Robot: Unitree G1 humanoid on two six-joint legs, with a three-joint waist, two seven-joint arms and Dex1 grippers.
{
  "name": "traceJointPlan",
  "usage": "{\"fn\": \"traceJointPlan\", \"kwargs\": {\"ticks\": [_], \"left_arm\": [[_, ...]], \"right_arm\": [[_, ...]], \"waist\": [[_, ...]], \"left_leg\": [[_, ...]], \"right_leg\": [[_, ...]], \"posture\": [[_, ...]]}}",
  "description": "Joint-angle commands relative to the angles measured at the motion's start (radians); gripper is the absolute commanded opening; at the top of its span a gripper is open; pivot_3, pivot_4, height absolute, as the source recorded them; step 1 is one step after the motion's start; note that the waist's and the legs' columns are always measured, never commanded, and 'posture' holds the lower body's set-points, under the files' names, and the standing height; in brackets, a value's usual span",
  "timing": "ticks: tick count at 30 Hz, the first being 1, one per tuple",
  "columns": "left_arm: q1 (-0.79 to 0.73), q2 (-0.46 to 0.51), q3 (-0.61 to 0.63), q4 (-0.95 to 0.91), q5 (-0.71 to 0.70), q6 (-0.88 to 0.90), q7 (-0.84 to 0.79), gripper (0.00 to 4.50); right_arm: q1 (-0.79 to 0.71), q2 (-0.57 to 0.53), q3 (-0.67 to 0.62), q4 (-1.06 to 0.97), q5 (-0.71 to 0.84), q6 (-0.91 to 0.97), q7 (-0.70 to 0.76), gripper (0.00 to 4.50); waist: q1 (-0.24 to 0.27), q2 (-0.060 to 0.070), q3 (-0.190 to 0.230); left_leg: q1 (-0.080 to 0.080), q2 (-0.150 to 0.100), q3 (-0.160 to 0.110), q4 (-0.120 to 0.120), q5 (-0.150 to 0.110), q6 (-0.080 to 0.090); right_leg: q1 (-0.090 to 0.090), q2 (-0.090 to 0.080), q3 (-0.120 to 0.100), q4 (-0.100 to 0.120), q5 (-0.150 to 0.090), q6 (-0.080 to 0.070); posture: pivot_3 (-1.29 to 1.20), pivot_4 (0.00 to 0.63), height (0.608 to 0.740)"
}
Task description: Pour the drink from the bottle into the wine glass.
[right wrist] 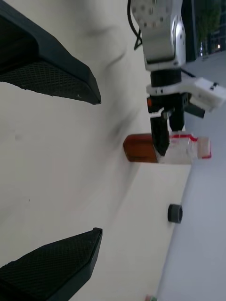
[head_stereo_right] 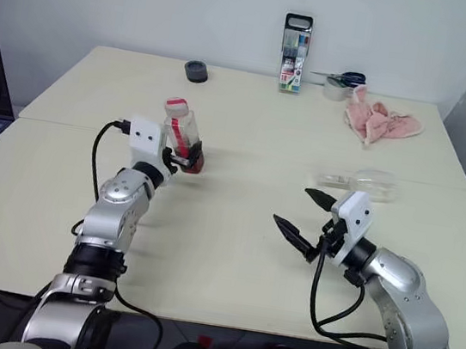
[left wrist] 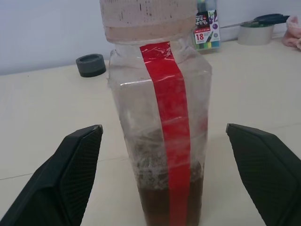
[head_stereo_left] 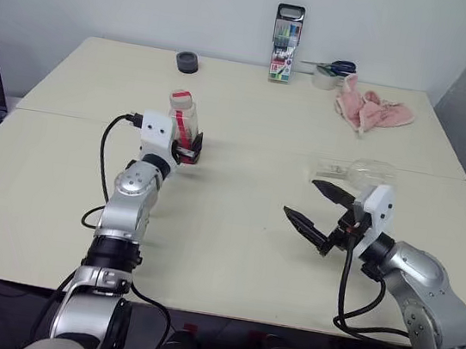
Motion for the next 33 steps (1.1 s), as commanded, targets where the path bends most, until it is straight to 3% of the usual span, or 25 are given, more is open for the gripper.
{"fn": "traceJointPlan", "kwargs": {"ticks": [1, 22, 25, 31, 33], "left_arm": [[-0.049, 0.01, 0.007, 0.005, 0.004, -0.03, 0.002, 4.49], [-0.174, 0.008, 0.006, 0.139, 0.027, -0.027, 0.048, 4.49], [-0.186, 0.006, 0.006, 0.157, 0.025, -0.036, 0.047, 3.88], [-0.201, 0.002, 0.004, 0.169, 0.023, -0.062, 0.04, 2.12], [-0.199, 0.003, -0.001, 0.168, 0.025, -0.073, 0.031, 2.05]], "right_arm": [[-0.047, -0.024, -0.012, -0.061, 0.082, 0.05, 0.039, 4.5], [-0.115, -0.056, -0.019, -0.05, 0.118, 0.094, 0.057, 4.5], [-0.126, -0.051, -0.021, -0.053, 0.122, 0.101, 0.048, 4.5], [-0.145, -0.046, -0.026, -0.068, 0.134, 0.119, 0.029, 4.5], [-0.146, -0.047, -0.025, -0.074, 0.137, 0.122, 0.025, 4.5]], "waist": [[0.0, 0.0, 0.0], [0.001, -0.001, 0.001], [0.001, -0.001, 0.001], [0.0, -0.002, 0.001], [0.0, -0.002, 0.001]], "left_leg": [[0.0, 0.0, 0.0, 0.0, 0.0, 0.0], [-0.001, 0.0, 0.0, 0.0, 0.0, 0.0], [-0.002, 0.0, 0.0, 0.0, 0.0, -0.001], [-0.002, 0.0, 0.0, 0.0, 0.001, -0.002], [-0.003, 0.0, 0.0, 0.0, 0.001, -0.002]], "right_leg": [[0.0, 0.0, 0.0, 0.0, 0.0, 0.0], [-0.001, 0.0, 0.0, 0.0, 0.0, 0.0], [-0.001, -0.001, 0.0, 0.0, 0.0, 0.0], [-0.002, -0.001, 0.0, 0.0, 0.0, 0.0], [-0.002, -0.001, 0.0, 0.0, 0.0, 0.0]], "posture": [[0.0, 0.15, 0.74], [0.0, 0.15, 0.74], [0.0, 0.15, 0.74], [0.0, 0.15, 0.74], [0.0, 0.15, 0.74]]}}
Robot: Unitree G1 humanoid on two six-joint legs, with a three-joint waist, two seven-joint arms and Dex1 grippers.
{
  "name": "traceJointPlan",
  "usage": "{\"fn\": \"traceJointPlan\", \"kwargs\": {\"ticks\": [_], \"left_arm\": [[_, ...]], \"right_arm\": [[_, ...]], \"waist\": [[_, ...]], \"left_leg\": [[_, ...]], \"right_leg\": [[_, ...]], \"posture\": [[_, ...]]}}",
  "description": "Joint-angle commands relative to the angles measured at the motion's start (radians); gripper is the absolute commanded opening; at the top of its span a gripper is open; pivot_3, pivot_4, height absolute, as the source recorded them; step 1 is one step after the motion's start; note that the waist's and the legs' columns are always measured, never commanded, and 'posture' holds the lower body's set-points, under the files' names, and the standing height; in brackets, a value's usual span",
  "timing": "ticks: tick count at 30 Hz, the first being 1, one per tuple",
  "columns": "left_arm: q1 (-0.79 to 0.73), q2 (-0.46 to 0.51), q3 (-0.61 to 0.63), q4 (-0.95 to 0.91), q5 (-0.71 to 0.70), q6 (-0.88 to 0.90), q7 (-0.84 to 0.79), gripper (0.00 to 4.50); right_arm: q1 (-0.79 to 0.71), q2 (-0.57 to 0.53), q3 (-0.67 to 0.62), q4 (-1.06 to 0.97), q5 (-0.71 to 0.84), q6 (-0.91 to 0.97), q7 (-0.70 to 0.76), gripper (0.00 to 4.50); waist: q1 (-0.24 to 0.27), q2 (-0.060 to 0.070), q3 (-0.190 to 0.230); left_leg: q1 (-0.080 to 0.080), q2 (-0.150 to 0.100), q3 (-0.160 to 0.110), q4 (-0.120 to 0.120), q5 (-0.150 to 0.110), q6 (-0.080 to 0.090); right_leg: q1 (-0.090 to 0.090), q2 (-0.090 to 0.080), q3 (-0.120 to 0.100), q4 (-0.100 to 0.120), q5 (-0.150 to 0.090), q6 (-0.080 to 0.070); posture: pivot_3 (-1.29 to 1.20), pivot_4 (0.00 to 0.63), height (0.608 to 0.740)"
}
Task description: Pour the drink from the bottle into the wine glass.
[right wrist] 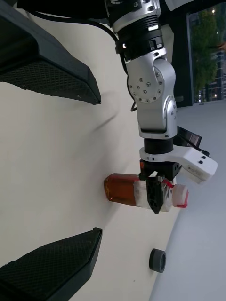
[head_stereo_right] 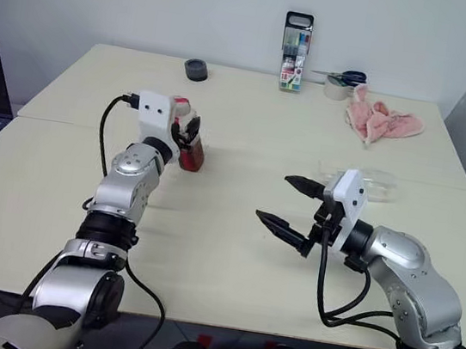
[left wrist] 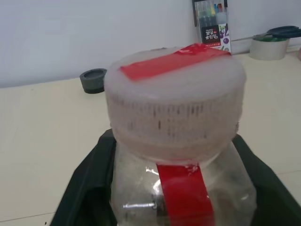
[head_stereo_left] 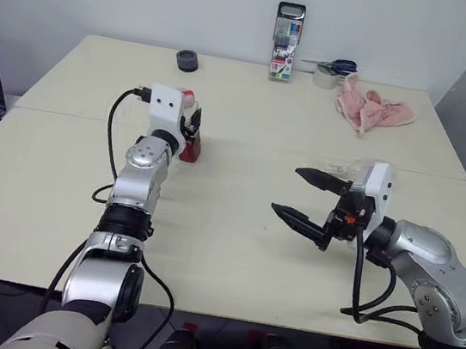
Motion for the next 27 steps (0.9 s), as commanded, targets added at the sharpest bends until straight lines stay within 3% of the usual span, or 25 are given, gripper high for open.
{"fn": "traceJointPlan", "kwargs": {"ticks": [1, 6, 10, 14, 18, 27], "left_arm": [[-0.022, 0.006, -0.005, -0.028, 0.002, -0.045, -0.019, 2.05], [0.035, -0.003, -0.044, -0.103, -0.019, -0.052, -0.122, 1.95], [0.079, -0.017, -0.074, -0.221, -0.138, 0.052, -0.324, 1.91], [0.079, -0.001, -0.174, -0.312, -0.235, 0.111, -0.627, 1.87], [0.058, 0.014, -0.247, -0.338, -0.278, 0.136, -0.83, 1.84], [0.004, -0.006, -0.292, -0.263, -0.243, 0.075, -0.968, 1.83]], "right_arm": [[-0.014, 0.001, -0.023, -0.045, 0.022, 0.0, -0.012, 4.5], [-0.015, -0.007, -0.028, -0.063, 0.009, -0.007, -0.035, 4.5], [-0.025, -0.019, -0.053, -0.08, 0.017, 0.025, -0.081, 4.5], [-0.058, -0.005, -0.111, -0.13, 0.073, 0.094, -0.184, 4.5], [-0.118, 0.027, -0.059, -0.15, 0.061, 0.199, -0.306, 4.5], [-0.181, 0.11, 0.043, -0.145, -0.021, 0.261, -0.433, 4.5]], "waist": [[0.0, 0.0, 0.0], [0.0, 0.0, 0.0], [0.001, 0.0, 0.0], [0.001, 0.001, 0.001], [-0.001, 0.001, 0.001], [-0.002, 0.005, 0.003]], "left_leg": [[0.0, 0.0, 0.0, 0.0, 0.0, 0.0], [-0.002, 0.0, 0.0, 0.001, 0.001, -0.002], [-0.004, -0.001, -0.001, 0.002, 0.001, -0.002], [-0.008, -0.001, -0.004, 0.007, 0.001, -0.002], [-0.009, -0.001, -0.004, 0.007, 0.001, -0.002], [-0.009, -0.001, -0.003, 0.007, -0.001, 0.002]], "right_leg": [[0.0, 0.0, 0.0, 0.0, 0.0, 0.0], [-0.001, 0.0, 0.0, 0.0, 0.0, 0.0], [-0.002, -0.001, -0.001, 0.0, 0.0, 0.0], [-0.003, -0.001, -0.004, 0.0, 0.0, 0.0], [-0.003, 0.0, -0.004, 0.0, 0.001, 0.001], [-0.004, 0.0, -0.003, 0.001, 0.001, 0.001]], "posture": [[0.0, 0.15, 0.74], [0.0, 0.15, 0.74], [0.0, 0.15, 0.74], [0.0, 0.15, 0.74], [0.0, 0.15, 0.74], [0.0, 0.15, 0.74]]}}
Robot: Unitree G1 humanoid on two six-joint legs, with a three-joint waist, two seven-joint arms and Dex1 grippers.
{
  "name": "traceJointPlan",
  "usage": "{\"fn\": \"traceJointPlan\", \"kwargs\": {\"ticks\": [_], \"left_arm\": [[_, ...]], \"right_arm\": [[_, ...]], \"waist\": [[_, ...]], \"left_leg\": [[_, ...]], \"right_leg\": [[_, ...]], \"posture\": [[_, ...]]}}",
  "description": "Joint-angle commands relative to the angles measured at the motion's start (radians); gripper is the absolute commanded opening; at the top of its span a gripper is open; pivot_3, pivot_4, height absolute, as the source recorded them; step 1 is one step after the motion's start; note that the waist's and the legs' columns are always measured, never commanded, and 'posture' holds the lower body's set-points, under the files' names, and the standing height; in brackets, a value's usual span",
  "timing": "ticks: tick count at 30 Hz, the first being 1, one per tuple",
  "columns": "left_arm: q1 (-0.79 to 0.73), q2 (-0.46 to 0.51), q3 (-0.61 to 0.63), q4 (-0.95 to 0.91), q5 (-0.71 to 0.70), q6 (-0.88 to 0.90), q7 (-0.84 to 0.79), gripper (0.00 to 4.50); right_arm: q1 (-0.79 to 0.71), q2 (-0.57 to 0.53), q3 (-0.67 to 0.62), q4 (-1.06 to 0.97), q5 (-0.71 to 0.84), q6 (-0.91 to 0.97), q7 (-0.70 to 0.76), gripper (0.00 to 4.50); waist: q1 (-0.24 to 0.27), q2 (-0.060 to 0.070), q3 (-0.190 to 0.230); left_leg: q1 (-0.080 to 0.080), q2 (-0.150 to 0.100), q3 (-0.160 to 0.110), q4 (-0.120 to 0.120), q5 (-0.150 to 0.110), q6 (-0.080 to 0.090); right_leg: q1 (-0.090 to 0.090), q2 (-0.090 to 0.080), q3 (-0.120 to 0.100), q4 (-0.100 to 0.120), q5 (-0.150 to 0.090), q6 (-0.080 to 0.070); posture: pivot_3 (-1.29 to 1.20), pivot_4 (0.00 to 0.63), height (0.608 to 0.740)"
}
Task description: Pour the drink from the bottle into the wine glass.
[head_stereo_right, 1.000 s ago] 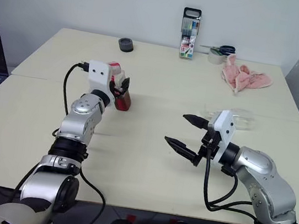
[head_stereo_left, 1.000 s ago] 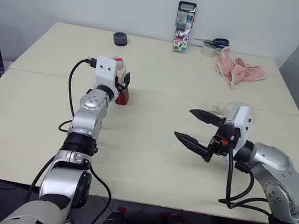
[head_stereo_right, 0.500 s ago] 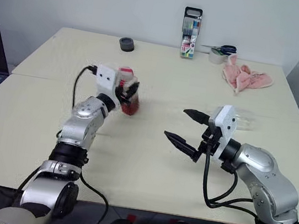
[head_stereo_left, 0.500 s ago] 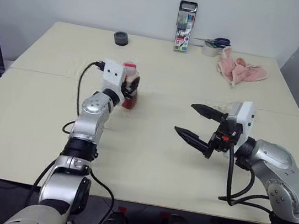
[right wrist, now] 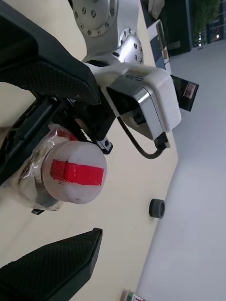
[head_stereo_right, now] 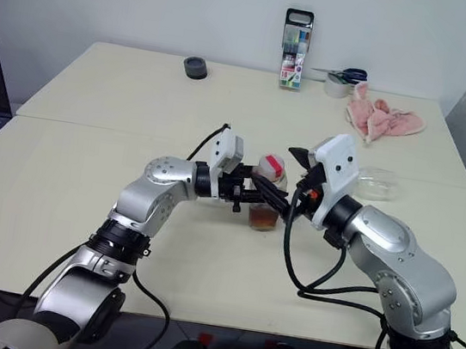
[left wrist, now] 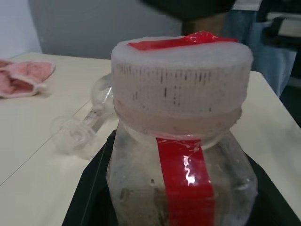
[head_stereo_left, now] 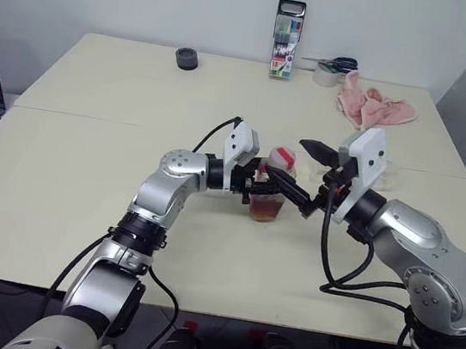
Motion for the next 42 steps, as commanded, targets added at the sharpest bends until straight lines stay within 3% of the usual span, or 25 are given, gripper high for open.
{"fn": "traceJointPlan", "kwargs": {"ticks": [1, 6, 7, 9, 15, 18, 21, 25, 30, 31, 37, 39, 42], "left_arm": [[-0.044, -0.013, -0.001, 0.003, -0.003, -0.039, -0.031, 1.83], [-0.051, -0.024, -0.003, 0.028, 0.012, -0.062, -0.046, 1.82], [-0.051, -0.025, -0.002, 0.03, 0.015, -0.065, -0.049, 1.82], [-0.05, -0.026, -0.001, 0.033, 0.019, -0.07, -0.053, 1.82], [-0.037, -0.02, -0.003, 0.027, 0.023, -0.076, -0.062, 1.82], [-0.032, -0.015, -0.006, 0.024, 0.022, -0.072, -0.071, 1.82], [-0.031, -0.001, -0.008, 0.02, 0.002, -0.057, -0.121, 1.82], [-0.038, 0.027, -0.009, 0.022, -0.017, -0.042, -0.206, 1.81], [-0.041, 0.034, 0.013, 0.028, -0.029, -0.039, -0.219, 1.8], [-0.041, 0.03, 0.021, 0.025, -0.033, -0.03, -0.207, 1.8], [-0.054, 0.01, 0.047, 0.058, -0.028, -0.015, -0.149, 1.8], [-0.077, -0.004, 0.046, 0.095, -0.018, -0.03, -0.143, 1.8], [-0.111, -0.022, 0.042, 0.151, 0.0, -0.065, -0.142, 1.8]], "right_arm": [[-0.012, 0.013, 0.023, -0.021, -0.05, -0.012, -0.033, 4.5], [0.015, 0.045, 0.048, -0.008, -0.114, -0.035, -0.056, 4.5], [0.018, 0.052, 0.05, -0.005, -0.121, -0.036, -0.057, 4.32], [0.022, 0.063, 0.057, -0.002, -0.132, -0.038, -0.054, 3.94], [0.015, 0.107, 0.061, 0.005, -0.133, -0.048, -0.038, 1.89], [0.006, 0.1, 0.058, 0.014, -0.12, -0.058, 0.012, 1.9], [-0.033, -0.027, 0.067, 0.07, -0.091, -0.146, 0.277, 1.9], [-0.164, -0.223, 0.098, 0.301, -0.128, -0.302, 0.658, 1.9], [-0.25, -0.289, 0.108, 0.46, -0.113, -0.317, 0.836, 1.9], [-0.235, -0.273, 0.084, 0.452, -0.1, -0.293, 0.797, 1.9], [-0.109, -0.24, -0.048, 0.265, -0.103, -0.256, 0.57, 3.88], [0.007, -0.217, -0.092, 0.097, -0.088, -0.156, 0.428, 3.93], [0.114, -0.085, -0.07, -0.062, -0.171, -0.099, 0.17, 3.93]], "waist": [[0.002, 0.0, 0.0], [0.002, 0.0, 0.0], [0.002, 0.0, 0.0], [0.001, 0.0, 0.0], [0.001, 0.0, 0.0], [0.001, 0.0, 0.0], [0.001, 0.001, 0.001], [-0.001, 0.003, 0.003], [-0.007, 0.003, 0.003], [-0.007, 0.003, 0.003], [-0.002, 0.003, 0.004], [0.0, 0.003, 0.004], [0.006, 0.003, 0.004]], "left_leg": [[0.0, 0.0, 0.0, 0.0, 0.0, 0.0], [-0.002, 0.0, 0.0, 0.0, 0.0, 0.0], [-0.003, 0.0, 0.0, 0.0, 0.0, 0.0], [-0.003, 0.0, 0.0, 0.0, 0.0, 0.0], [-0.003, 0.0, 0.0, 0.0, 0.0, 0.0], [-0.003, 0.0, 0.0, 0.001, 0.0, 0.0], [-0.003, 0.0, 0.0, 0.001, 0.0, 0.0], [-0.003, -0.001, 0.002, 0.001, 0.0, 0.001], [-0.002, 0.001, 0.001, 0.001, 0.0, 0.001], [-0.003, 0.001, 0.001, 0.001, 0.0, 0.001], [-0.005, -0.001, 0.001, 0.002, 0.0, 0.0], [-0.004, -0.001, 0.001, 0.002, 0.0, 0.0], [-0.006, -0.001, -0.001, 0.002, 0.001, -0.002]], "right_leg": [[0.0, 0.0, 0.0, 0.0, 0.0, 0.0], [-0.002, 0.0, 0.0, 0.0, 0.0, 0.0], [-0.003, 0.0, 0.0, 0.0, 0.0, 0.0], [-0.003, 0.0, 0.0, 0.001, 0.0, 0.0], [-0.004, 0.0, 0.0, 0.001, 0.0, 0.0], [-0.004, 0.0, 0.0, 0.001, 0.0, 0.0], [-0.004, 0.0, 0.0, 0.001, 0.0, 0.0], [-0.003, 0.0, 0.001, 0.0, 0.001, 0.001], [-0.003, 0.001, 0.0, 0.001, 0.001, 0.001], [-0.003, 0.001, 0.0, 0.001, 0.001, 0.001], [-0.004, -0.001, 0.001, 0.001, 0.001, 0.001], [-0.005, -0.001, 0.001, 0.001, 0.001, 0.001], [-0.005, -0.001, 0.0, 0.001, 0.001, 0.001]], "posture": [[0.0, 0.15, 0.74], [0.0, 0.15, 0.74], [0.0, 0.15, 0.74], [0.0, 0.15, 0.74], [0.0, 0.15, 0.74], [0.0, 0.15, 0.74], [0.0, 0.15, 0.74], [0.0, 0.15, 0.74], [0.0, 0.15, 0.74], [0.0, 0.15, 0.74], [0.0, 0.15, 0.74], [0.0, 0.15, 0.74], [0.0, 0.15, 0.74]]}}
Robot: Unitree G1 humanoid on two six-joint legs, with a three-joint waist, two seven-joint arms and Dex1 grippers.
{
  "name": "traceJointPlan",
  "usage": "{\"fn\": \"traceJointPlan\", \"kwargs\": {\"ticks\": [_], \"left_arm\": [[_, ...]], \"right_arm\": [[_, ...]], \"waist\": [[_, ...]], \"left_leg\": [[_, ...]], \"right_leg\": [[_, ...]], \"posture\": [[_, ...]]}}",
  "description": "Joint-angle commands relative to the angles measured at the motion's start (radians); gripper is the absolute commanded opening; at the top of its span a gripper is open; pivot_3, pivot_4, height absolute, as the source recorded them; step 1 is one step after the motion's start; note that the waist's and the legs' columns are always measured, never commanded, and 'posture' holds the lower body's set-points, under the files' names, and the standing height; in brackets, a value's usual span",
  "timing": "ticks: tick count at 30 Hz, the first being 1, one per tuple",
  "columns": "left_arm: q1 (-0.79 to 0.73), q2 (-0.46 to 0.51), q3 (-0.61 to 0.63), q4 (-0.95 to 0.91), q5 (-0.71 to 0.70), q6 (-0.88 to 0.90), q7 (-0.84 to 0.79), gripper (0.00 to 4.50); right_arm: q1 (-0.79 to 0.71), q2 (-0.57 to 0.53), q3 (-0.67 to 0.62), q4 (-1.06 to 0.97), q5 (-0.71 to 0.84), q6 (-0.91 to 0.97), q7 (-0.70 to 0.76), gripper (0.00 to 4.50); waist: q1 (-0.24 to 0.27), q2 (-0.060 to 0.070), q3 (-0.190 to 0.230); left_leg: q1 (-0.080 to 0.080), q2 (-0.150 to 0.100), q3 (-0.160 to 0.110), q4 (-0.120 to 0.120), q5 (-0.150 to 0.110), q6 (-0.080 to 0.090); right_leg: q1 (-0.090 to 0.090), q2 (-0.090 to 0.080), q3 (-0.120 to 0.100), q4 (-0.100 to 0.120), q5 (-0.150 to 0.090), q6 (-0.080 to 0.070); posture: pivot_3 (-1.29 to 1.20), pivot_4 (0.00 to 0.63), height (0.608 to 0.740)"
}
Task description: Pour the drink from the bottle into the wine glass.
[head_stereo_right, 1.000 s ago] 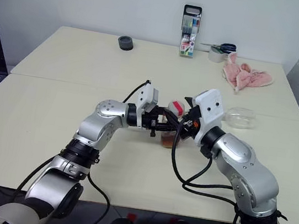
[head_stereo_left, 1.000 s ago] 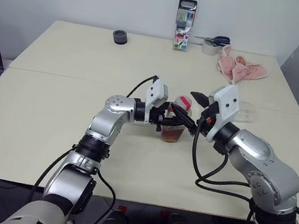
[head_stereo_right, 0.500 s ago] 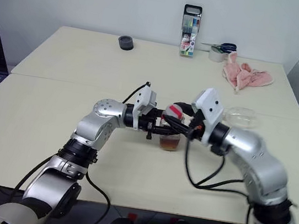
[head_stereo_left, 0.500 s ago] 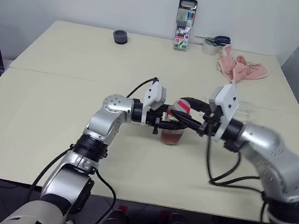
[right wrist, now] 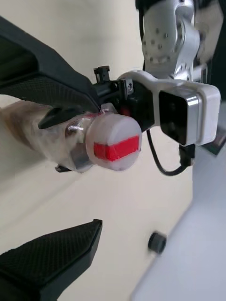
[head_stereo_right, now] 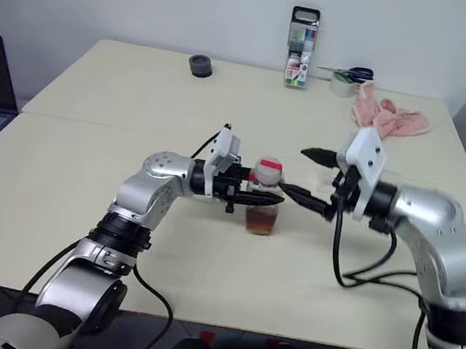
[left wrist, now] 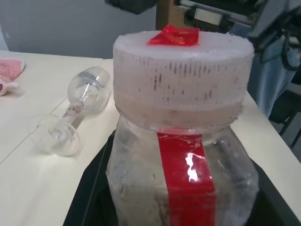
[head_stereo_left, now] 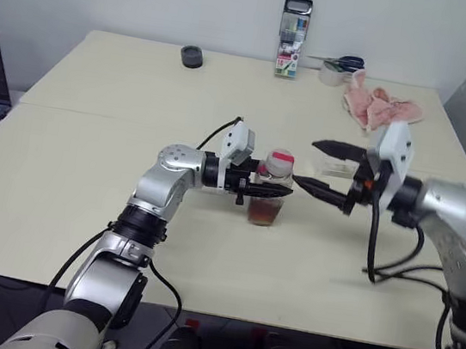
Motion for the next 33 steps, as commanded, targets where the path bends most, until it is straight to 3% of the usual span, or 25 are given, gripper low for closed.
{"fn": "traceJointPlan", "kwargs": {"ticks": [1, 5, 9, 22, 25, 29, 33], "left_arm": [[-0.062, -0.023, 0.011, 0.03, 0.001, -0.053, 0.0, 1.8], [-0.09, -0.036, 0.009, 0.077, 0.014, -0.083, -0.004, 1.8], [-0.111, -0.047, 0.0, 0.115, 0.033, -0.119, -0.016, 1.79], [-0.126, -0.056, 0.001, 0.159, 0.058, -0.169, -0.024, 1.79], [-0.125, -0.055, 0.002, 0.161, 0.06, -0.171, -0.022, 1.79], [-0.125, -0.055, 0.006, 0.163, 0.064, -0.17, -0.021, 1.79], [-0.122, -0.052, 0.006, 0.161, 0.063, -0.167, -0.026, 1.78]], "right_arm": [[0.056, 0.124, 0.02, -0.175, -0.074, 0.07, -0.268, 3.93], [0.068, 0.278, 0.117, -0.241, -0.144, 0.126, -0.45, 3.93], [0.032, 0.396, 0.21, -0.175, -0.278, 0.087, -0.591, 3.93], [0.012, 0.534, 0.194, -0.095, -0.342, 0.046, -0.643, 3.93], [0.024, 0.537, 0.199, -0.103, -0.345, 0.049, -0.632, 3.32], [0.031, 0.53, 0.212, -0.108, -0.349, 0.047, -0.612, 1.95], [0.029, 0.522, 0.216, -0.109, -0.346, 0.039, -0.591, 1.89]], "waist": [[-0.002, 0.0, 0.0], [-0.008, 0.0, 0.0], [-0.01, 0.001, 0.0], [-0.017, 0.001, 0.0], [-0.02, 0.001, 0.0], [-0.023, 0.001, 0.0], [-0.024, 0.001, 0.0]], "left_leg": [[-0.001, 0.0, 0.001, 0.0, 0.0, 0.0], [-0.001, 0.0, 0.003, 0.001, 0.001, -0.001], [-0.001, 0.001, 0.003, 0.0, 0.001, -0.001], [-0.006, 0.0, 0.003, 0.001, 0.001, -0.001], [-0.006, 0.0, 0.003, 0.001, 0.001, -0.001], [-0.006, 0.0, 0.003, 0.001, 0.001, -0.001], [-0.006, 0.0, 0.003, 0.001, 0.001, -0.001]], "right_leg": [[-0.001, 0.0, 0.001, 0.001, 0.0, 0.0], [-0.004, 0.001, 0.004, 0.002, 0.001, 0.002], [-0.005, 0.002, 0.004, 0.003, 0.001, 0.002], [-0.009, 0.001, 0.004, 0.003, 0.001, 0.001], [-0.009, 0.001, 0.004, 0.004, 0.001, 0.001], [-0.009, 0.001, 0.004, 0.004, 0.001, 0.001], [-0.009, 0.001, 0.004, 0.005, 0.001, 0.001]], "posture": [[0.0, 0.15, 0.74], [0.0, 0.15, 0.74], [0.0, 0.15, 0.74], [0.0, 0.15, 0.74], [0.0, 0.15, 0.74], [0.0, 0.15, 0.74], [0.0, 0.15, 0.74]]}}
